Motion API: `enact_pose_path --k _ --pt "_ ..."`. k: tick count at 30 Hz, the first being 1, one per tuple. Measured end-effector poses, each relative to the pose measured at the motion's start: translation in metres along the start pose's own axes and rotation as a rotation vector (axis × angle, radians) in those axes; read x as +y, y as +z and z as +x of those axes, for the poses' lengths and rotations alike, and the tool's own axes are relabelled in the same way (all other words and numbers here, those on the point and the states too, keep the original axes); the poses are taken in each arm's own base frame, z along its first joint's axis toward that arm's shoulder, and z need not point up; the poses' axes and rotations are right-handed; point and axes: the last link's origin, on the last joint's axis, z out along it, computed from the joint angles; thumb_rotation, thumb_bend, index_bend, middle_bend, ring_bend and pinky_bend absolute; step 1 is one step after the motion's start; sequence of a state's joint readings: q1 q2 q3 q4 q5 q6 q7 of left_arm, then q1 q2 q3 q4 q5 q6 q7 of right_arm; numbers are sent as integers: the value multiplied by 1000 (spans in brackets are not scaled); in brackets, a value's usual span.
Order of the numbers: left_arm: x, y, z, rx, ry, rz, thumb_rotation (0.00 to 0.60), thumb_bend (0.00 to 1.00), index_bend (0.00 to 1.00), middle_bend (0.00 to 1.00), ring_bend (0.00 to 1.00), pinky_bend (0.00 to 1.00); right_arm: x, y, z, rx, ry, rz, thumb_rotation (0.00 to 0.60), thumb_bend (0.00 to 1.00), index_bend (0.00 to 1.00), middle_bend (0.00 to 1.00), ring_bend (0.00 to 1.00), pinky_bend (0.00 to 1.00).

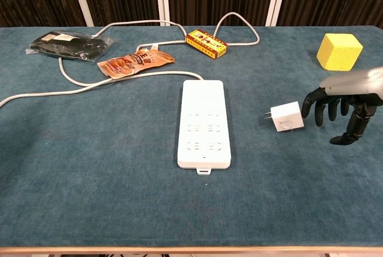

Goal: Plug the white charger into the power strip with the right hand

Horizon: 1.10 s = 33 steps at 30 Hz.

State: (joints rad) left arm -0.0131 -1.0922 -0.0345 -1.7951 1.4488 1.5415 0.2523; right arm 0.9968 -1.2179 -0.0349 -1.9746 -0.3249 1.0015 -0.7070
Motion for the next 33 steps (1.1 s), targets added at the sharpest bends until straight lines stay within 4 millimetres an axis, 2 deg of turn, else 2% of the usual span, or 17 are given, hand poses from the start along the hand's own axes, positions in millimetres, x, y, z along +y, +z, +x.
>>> enact_pose_path --k 14,22,24,29,33 --pt "1 0 -1 -4 3 -1 600 100 146 0 0 0 -12 -3 7 17 -14 23 600 398 239 316 299 276" --pt "0 0 0 -1 3 2 600 101 145 0 0 0 -13 -1 23 91 -3 0 600 396 237 315 292 276" --pt "0 0 0 -1 4 1 600 101 146 0 0 0 -10 -1 30 119 -3 -24 600 382 218 294 270 275" --pt "0 0 -1 -2 4 0 600 101 145 0 0 0 -1 -1 41 129 11 -89 600 303 127 135 171 240" --pt "1 -1 -1 -5 6 -4 600 101 144 0 0 0 4 -1 45 99 50 -113 600 278 110 114 160 238"
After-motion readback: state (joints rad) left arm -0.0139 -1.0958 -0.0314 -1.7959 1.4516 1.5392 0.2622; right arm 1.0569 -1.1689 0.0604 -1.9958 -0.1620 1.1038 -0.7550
